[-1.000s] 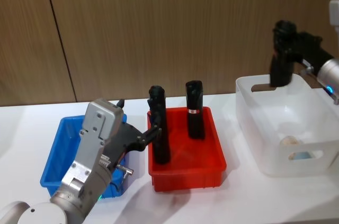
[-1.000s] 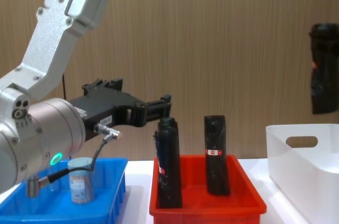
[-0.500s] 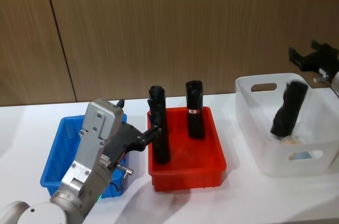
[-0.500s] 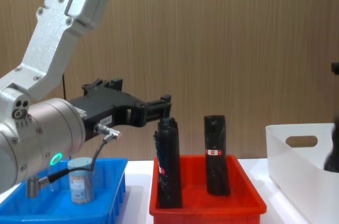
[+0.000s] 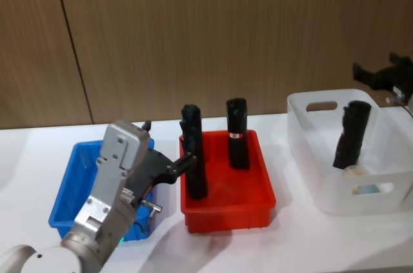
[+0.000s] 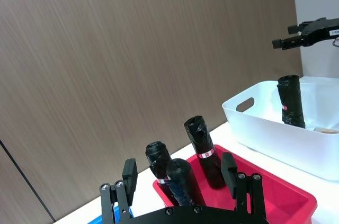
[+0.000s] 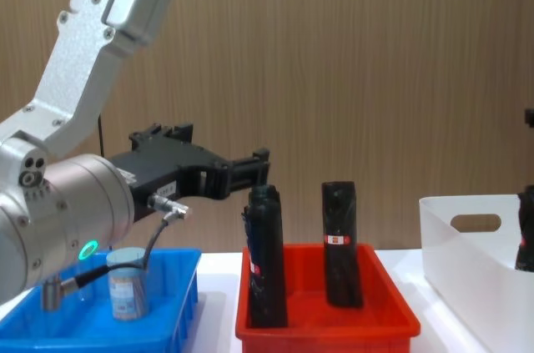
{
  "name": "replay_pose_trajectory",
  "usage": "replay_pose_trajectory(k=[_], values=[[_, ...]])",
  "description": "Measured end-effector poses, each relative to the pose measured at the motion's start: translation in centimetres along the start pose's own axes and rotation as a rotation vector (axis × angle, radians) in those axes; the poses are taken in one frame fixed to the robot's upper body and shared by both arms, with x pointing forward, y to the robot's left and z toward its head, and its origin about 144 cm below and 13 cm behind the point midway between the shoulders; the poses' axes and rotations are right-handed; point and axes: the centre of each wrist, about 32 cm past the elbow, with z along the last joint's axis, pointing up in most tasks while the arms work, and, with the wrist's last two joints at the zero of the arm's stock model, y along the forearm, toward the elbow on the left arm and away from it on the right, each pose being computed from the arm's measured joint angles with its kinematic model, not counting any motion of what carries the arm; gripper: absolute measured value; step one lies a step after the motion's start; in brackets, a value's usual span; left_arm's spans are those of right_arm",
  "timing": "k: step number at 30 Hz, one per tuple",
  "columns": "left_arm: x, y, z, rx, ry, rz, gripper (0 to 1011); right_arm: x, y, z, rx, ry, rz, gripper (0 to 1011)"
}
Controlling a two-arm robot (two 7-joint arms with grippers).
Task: Pick the cotton swabs from the blue box and place them into the white box.
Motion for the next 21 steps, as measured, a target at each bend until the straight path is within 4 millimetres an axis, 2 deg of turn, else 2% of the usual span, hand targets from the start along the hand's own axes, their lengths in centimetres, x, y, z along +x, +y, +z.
replay_pose_trajectory(k=[21], values=[[-0.01, 0.0, -0.01, 0.0, 0.0, 0.0, 1003, 0.05, -0.02, -0.11, 0.007, 0.002, 0.007, 1002]])
